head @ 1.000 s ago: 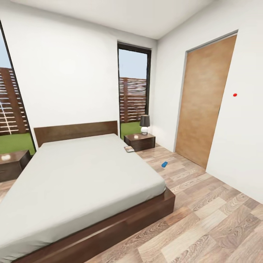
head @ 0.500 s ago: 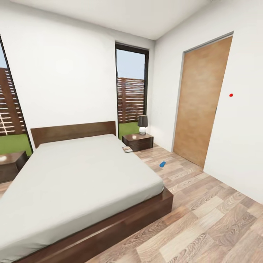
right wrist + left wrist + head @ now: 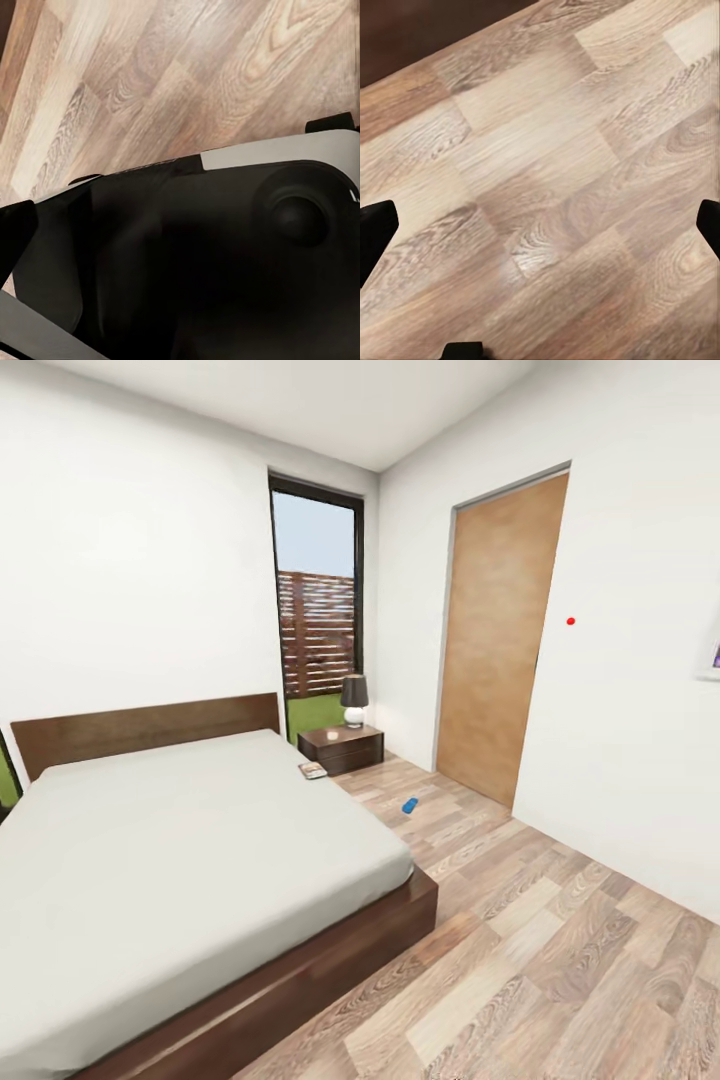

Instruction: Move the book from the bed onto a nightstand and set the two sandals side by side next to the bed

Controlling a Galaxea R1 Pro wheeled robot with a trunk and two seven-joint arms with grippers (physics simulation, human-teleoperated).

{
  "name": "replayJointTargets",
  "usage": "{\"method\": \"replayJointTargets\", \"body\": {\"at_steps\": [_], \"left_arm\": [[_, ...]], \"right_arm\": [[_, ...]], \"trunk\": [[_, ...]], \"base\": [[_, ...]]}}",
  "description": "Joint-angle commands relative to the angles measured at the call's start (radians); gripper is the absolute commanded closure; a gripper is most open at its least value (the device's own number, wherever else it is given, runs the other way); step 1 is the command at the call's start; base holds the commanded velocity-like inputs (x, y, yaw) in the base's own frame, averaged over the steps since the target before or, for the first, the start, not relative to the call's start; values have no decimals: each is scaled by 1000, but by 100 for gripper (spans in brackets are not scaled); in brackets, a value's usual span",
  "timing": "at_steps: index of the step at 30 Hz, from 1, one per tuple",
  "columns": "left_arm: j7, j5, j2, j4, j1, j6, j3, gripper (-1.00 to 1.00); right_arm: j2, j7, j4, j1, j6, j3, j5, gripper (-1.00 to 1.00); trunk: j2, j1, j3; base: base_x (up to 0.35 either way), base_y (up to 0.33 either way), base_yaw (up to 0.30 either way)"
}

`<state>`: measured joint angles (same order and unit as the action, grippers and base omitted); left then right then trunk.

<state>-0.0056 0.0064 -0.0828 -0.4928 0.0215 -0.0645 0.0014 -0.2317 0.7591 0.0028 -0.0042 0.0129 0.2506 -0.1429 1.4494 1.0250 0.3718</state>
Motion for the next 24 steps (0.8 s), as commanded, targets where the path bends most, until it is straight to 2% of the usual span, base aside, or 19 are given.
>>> {"method": "replayJointTargets", "body": {"at_steps": [1, 24], "left_arm": [[-1, 0, 0, 0, 0, -3, 0, -100], [-1, 1, 3, 0, 0, -5, 0, -100]], "right_arm": [[0, 3, 1, 0, 1, -5, -9, -100], [-1, 3, 1, 0, 2, -5, -9, -100]], "trunk": [[1, 0, 1], [1, 0, 1]], "base": [[0, 0, -280], [0, 0, -279]]}}
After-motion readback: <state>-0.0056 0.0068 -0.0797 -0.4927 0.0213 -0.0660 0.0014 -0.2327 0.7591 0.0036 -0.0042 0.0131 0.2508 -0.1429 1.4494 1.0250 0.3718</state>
